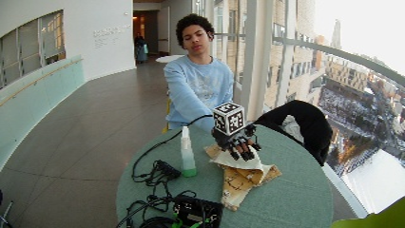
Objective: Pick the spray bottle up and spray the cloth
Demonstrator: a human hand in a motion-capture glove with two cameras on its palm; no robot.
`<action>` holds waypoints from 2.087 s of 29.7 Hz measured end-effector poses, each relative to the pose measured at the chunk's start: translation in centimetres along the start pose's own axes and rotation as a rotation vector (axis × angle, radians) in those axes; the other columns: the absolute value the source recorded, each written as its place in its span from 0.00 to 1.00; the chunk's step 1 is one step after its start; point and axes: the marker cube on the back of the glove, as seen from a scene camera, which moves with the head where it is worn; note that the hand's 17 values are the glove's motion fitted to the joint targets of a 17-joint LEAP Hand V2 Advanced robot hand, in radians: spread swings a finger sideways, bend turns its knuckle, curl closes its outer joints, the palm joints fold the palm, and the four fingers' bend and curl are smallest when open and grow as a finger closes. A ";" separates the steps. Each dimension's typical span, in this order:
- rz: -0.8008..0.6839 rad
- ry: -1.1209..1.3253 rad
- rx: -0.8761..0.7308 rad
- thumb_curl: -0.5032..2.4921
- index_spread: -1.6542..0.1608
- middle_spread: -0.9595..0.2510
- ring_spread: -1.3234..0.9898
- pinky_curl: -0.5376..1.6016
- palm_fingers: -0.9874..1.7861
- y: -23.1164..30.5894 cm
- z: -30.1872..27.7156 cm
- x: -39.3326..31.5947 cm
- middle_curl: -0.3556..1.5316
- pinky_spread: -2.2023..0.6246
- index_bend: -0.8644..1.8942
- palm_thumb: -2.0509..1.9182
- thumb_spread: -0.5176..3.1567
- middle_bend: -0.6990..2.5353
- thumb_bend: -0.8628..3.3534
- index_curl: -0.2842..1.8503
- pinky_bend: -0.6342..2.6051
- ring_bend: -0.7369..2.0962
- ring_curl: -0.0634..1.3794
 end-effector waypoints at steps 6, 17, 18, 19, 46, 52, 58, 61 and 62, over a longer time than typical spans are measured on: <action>-0.033 -0.044 -0.030 0.24 0.68 0.75 0.57 0.38 0.52 3.3 -0.7 0.2 0.35 0.86 0.36 0.66 0.46 0.31 0.25 0.25 0.27 0.35 0.21; -0.209 -0.064 0.022 0.25 0.67 0.75 0.58 0.39 0.51 15.7 -2.1 0.8 0.36 0.86 0.36 0.66 0.46 0.31 0.23 0.25 0.27 0.35 0.22; -0.207 -0.077 0.034 0.25 0.67 0.76 0.58 0.39 0.51 16.8 -2.2 1.1 0.36 0.86 0.36 0.66 0.46 0.30 0.23 0.25 0.27 0.36 0.22; -0.203 -0.090 0.049 0.25 0.67 0.75 0.58 0.39 0.51 17.9 -2.3 1.5 0.36 0.86 0.36 0.66 0.46 0.30 0.22 0.25 0.27 0.36 0.22; 0.167 -0.527 0.334 0.26 0.68 0.75 0.57 0.41 0.52 22.6 -4.7 13.8 0.38 0.86 0.34 0.67 0.45 0.30 0.20 0.23 0.29 0.37 0.25; 0.182 -0.615 0.409 0.26 0.69 0.75 0.57 0.42 0.51 19.9 -3.9 15.8 0.39 0.86 0.34 0.67 0.45 0.30 0.20 0.22 0.30 0.38 0.26; 0.274 -0.777 0.362 0.26 0.69 0.75 0.57 0.42 0.52 17.0 -2.6 16.9 0.39 0.86 0.34 0.67 0.45 0.30 0.20 0.22 0.32 0.39 0.26; 0.296 -0.817 0.342 0.27 0.70 0.75 0.57 0.43 0.52 15.7 -1.9 17.2 0.39 0.86 0.34 0.67 0.45 0.30 0.20 0.22 0.32 0.39 0.26; 0.301 -0.826 0.341 0.27 0.70 0.75 0.57 0.43 0.52 15.3 -1.7 17.3 0.39 0.86 0.34 0.68 0.45 0.30 0.20 0.21 0.32 0.39 0.26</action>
